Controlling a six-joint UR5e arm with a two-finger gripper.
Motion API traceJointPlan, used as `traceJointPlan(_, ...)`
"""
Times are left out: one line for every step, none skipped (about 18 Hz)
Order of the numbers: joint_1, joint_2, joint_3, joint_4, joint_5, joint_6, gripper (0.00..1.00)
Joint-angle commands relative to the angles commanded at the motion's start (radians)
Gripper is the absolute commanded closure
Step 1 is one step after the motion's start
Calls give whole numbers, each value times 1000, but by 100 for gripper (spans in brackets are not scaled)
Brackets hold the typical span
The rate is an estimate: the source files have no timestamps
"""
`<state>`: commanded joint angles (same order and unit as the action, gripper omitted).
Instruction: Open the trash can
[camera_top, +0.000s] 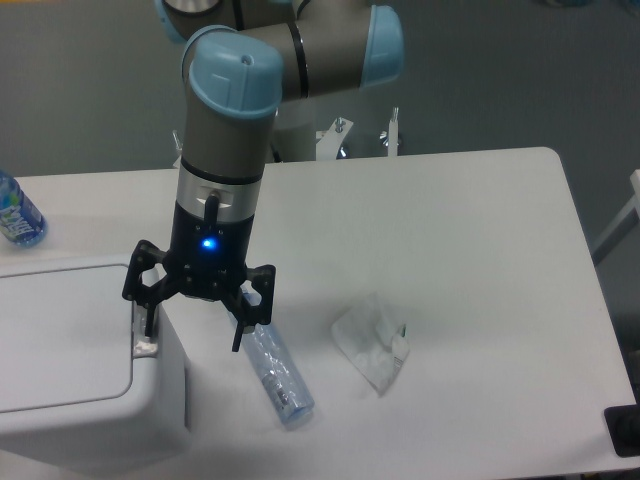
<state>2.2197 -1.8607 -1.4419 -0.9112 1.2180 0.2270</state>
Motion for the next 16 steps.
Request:
traceJointPlan(0,-2,0,0,-2,0,0)
traceJointPlan(2,-2,0,0,-2,0,0)
traceJointPlan(2,-2,2,0,-2,0,0)
traceJointPlan(0,-2,2,0,-2,0,0)
traceJointPlan(0,-2,8,0,-2,2,0)
traceJointPlan(2,-2,32,0,-2,11,0)
traceJointPlan(2,-3,61,-2,-2,14,0)
traceJointPlan(8,-5,90,-3,3,23,0)
traceJointPlan(12,-6,110,-14,24,50,0)
traceJointPlan(21,-3,118,-15,58,90,0)
traceJointPlan(37,1,118,-29,107,144,0)
traceJointPlan(49,6,118,-49,154,205,0)
traceJointPlan(61,8,118,-79,194,263,0)
traceJointPlan(77,11,118,-109,225,308,0)
traceJointPlan(89,20,115,-133,248,345,0)
traceJointPlan(101,24,107,-146,264,380,0)
